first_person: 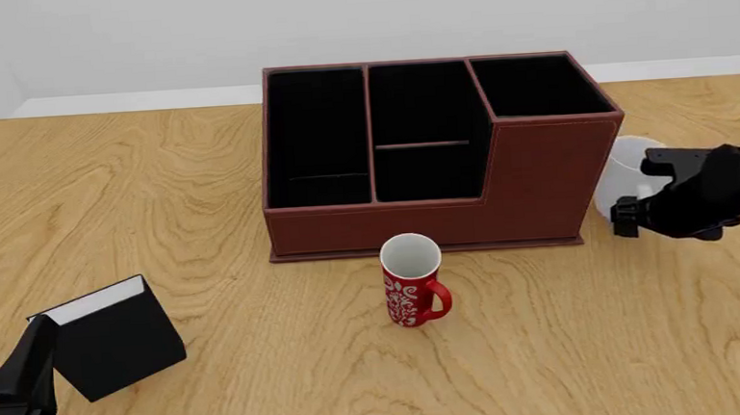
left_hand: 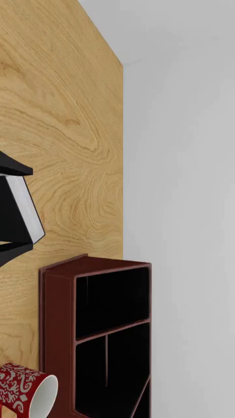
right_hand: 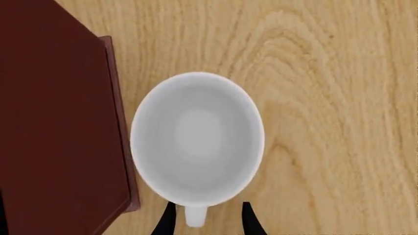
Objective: Pick up the white mug and place it to the right of the caddy.
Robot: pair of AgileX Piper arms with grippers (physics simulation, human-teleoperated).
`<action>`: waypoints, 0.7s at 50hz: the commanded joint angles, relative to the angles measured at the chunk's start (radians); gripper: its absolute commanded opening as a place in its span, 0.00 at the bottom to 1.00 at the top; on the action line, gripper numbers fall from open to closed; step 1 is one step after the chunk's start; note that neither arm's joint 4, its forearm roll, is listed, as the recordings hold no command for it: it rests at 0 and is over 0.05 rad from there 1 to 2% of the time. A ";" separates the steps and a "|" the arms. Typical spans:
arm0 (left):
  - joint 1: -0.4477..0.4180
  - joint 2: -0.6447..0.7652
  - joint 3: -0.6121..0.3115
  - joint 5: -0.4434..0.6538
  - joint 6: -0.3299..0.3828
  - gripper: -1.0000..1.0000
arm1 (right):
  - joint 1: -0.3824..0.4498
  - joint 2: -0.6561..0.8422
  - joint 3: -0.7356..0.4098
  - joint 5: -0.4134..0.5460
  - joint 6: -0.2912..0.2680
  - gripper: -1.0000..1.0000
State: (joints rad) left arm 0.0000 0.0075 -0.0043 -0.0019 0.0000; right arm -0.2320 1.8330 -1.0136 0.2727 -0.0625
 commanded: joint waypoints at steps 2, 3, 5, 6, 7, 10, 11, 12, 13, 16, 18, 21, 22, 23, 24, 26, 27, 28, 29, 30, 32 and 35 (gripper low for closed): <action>0.000 0.000 0.000 0.000 0.000 1.00 | 0.003 -0.023 0.017 0.002 -0.003 1.00; 0.000 0.000 0.000 0.000 0.000 1.00 | 0.003 -0.026 0.017 0.004 -0.003 1.00; 0.000 0.000 0.000 0.000 0.000 1.00 | -0.001 -0.030 0.018 0.005 -0.007 1.00; 0.000 0.000 0.000 0.000 0.000 1.00 | -0.003 -0.031 0.019 0.005 -0.009 1.00; 0.000 0.000 0.000 0.000 0.000 1.00 | -0.006 -0.035 0.022 0.005 -0.011 1.00; 0.000 0.000 0.000 0.000 0.000 1.00 | -0.006 -0.044 0.029 0.005 -0.013 1.00; 0.000 0.000 0.000 0.000 0.000 1.00 | -0.006 -0.050 0.033 0.004 -0.015 1.00; 0.000 0.000 0.000 0.000 0.000 1.00 | -0.004 -0.054 0.036 0.005 -0.012 1.00; 0.000 0.000 0.000 0.000 0.000 1.00 | -0.004 -0.054 0.038 0.005 -0.013 1.00; 0.000 0.000 0.000 0.000 0.000 1.00 | -0.004 -0.063 0.042 0.006 -0.016 1.00; 0.000 0.000 0.000 0.000 0.000 1.00 | -0.009 -0.067 0.045 0.006 -0.022 1.00; 0.000 0.000 0.000 0.000 0.000 1.00 | -0.009 -0.074 0.047 0.008 -0.024 1.00; 0.000 0.000 0.000 0.000 0.000 1.00 | -0.008 -0.076 0.048 0.008 -0.022 1.00; 0.000 0.000 0.000 0.000 0.000 1.00 | -0.006 -0.074 0.049 0.007 -0.021 1.00; 0.000 0.000 0.000 0.000 0.000 1.00 | -0.007 -0.072 0.050 0.004 -0.023 1.00; 0.000 0.000 0.000 0.000 0.000 1.00 | -0.008 -0.069 0.054 -0.001 -0.025 1.00; 0.000 0.000 0.000 0.000 0.000 1.00 | -0.010 -0.069 0.056 -0.003 -0.026 1.00; 0.000 0.000 0.000 0.000 0.000 1.00 | -0.009 -0.072 0.060 -0.005 -0.024 1.00; 0.000 0.000 0.000 0.000 0.000 1.00 | -0.008 -0.073 0.061 -0.005 -0.022 1.00; 0.000 0.000 0.000 0.000 0.000 1.00 | -0.007 -0.076 0.064 -0.006 -0.021 1.00; 0.000 0.000 0.000 0.000 0.000 1.00 | -0.008 -0.082 0.070 -0.007 -0.023 1.00; 0.000 0.000 0.000 0.000 0.000 1.00 | -0.007 -0.088 0.076 -0.010 -0.022 1.00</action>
State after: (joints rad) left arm 0.0000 0.0075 -0.0043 -0.0019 0.0000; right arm -0.2393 1.7614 -0.9567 0.2701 -0.0833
